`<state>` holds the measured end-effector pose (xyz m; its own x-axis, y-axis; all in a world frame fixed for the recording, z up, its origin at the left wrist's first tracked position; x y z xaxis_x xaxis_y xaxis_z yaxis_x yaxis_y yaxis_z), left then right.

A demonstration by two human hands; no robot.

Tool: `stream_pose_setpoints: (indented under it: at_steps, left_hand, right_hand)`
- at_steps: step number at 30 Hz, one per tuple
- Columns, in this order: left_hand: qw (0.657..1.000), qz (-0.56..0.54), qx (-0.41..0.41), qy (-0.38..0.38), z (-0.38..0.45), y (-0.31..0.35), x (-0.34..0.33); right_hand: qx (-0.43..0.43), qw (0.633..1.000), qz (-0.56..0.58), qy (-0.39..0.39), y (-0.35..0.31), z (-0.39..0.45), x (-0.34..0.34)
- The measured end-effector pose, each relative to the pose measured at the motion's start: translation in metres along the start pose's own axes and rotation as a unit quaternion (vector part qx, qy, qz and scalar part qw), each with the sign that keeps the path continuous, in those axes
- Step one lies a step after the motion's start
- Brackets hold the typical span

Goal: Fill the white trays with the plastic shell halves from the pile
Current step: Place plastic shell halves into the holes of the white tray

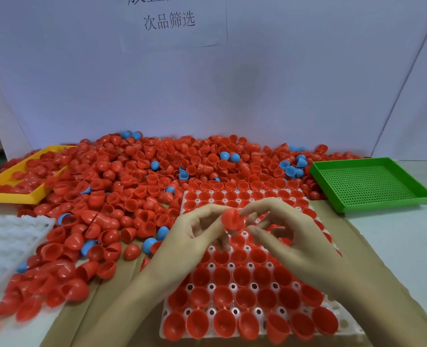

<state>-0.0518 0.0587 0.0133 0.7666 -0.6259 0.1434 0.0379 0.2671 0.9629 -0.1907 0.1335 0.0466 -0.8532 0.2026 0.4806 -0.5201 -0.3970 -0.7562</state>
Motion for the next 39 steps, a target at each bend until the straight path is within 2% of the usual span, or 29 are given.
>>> stream_pose_setpoints:
  at_steps: [3, 11, 15, 22, 27, 30, 33, 35, 39]
  left_hand:
    - [0.999, -0.014, 0.042, -0.03, -0.001, -0.012, -0.009]
    - [0.997, -0.016, 0.061, -0.037, 0.0, -0.019, -0.015]
    - [0.997, -0.029, 0.062, -0.038, 0.0, -0.017, -0.015]
    - [0.997, 0.011, 0.033, -0.063, -0.001, -0.011, -0.02]
    - [0.997, 0.064, -0.013, -0.036, 0.0, -0.005, -0.01]
    - [0.995, 0.09, -0.027, -0.023, 0.0, -0.006, -0.006]
    - [0.993, 0.112, -0.032, -0.001, 0.001, -0.003, 0.002]
    - [0.99, 0.134, -0.038, 0.028, 0.002, 0.001, 0.015]
    - [0.967, 0.223, -0.051, 0.111, 0.004, 0.005, 0.048]
  right_hand:
    - [0.02, 0.999, -0.043, 0.007, -0.005, 0.001, -0.004]
    - [0.061, 0.996, -0.062, 0.037, -0.018, -0.001, -0.007]
    - [0.028, 0.998, -0.011, 0.062, -0.01, -0.002, -0.001]
    - [0.002, 0.999, -0.04, 0.036, 0.001, -0.001, -0.004]
    - [-0.028, 0.998, 0.008, 0.054, 0.01, -0.001, 0.0]
    - [-0.042, 0.997, -0.009, 0.068, 0.017, 0.0, 0.004]
    - [-0.041, 0.997, -0.036, 0.05, 0.017, 0.0, 0.012]
    - [-0.044, 0.997, -0.051, 0.044, 0.019, 0.0, 0.027]
    - [-0.103, 0.993, -0.047, 0.03, 0.039, -0.002, 0.057]
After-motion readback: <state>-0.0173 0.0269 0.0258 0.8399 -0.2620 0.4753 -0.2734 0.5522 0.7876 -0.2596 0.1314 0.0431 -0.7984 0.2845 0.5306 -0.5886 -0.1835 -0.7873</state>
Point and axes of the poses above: each hand's wrist, its own z-axis towards the middle knuckle, its own x-axis out of the back of the hand, y = z × x, the point moved 10 cm from there along z, towards the middle knuckle, and after that the axes turned 1 degree about z, right-handed, at the moved point
